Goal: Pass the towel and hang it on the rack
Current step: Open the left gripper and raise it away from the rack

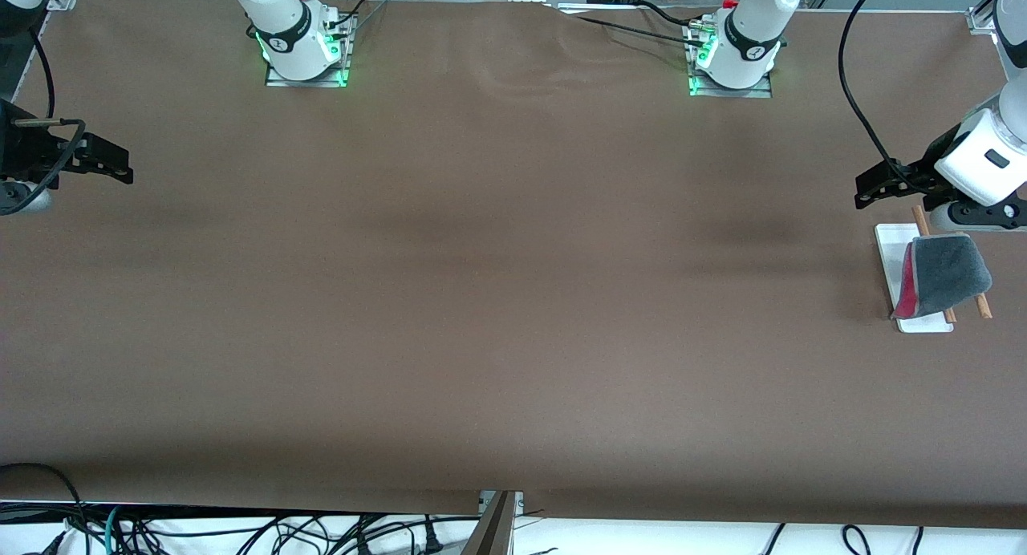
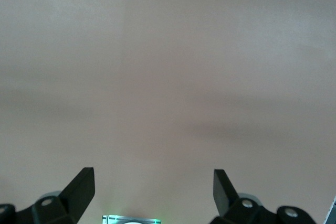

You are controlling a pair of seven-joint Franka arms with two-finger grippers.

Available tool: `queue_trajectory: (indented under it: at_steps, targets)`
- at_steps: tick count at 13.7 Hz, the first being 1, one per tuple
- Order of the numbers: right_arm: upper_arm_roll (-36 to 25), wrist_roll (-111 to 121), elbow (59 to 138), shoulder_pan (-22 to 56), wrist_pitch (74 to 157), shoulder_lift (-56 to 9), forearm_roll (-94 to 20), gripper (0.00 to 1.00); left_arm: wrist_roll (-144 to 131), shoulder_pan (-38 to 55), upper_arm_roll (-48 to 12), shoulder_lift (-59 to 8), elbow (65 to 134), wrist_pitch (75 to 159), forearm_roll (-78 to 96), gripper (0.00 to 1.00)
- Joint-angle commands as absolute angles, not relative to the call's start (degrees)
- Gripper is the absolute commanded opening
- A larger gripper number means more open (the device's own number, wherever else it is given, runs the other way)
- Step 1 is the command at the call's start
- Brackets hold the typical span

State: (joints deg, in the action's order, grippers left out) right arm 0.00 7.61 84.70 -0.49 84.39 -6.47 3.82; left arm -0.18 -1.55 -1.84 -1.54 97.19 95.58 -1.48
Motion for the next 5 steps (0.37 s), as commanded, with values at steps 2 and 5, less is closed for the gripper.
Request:
queue_trajectory:
  at_steps: [2, 5]
  targets:
    - [-0.1, 8.4, 85.1, -0.6, 84.8, -6.1, 2.6, 1.0, -1.6, -1.4, -2.6, 1.1, 100.4, 96.8, -1.7, 1.0]
    - [-0.3, 8.5, 85.2, -0.6, 84.8, -6.1, 2.6, 1.0, -1.5, -1.3, -2.6, 1.1, 100.4, 96.8, -1.7, 1.0]
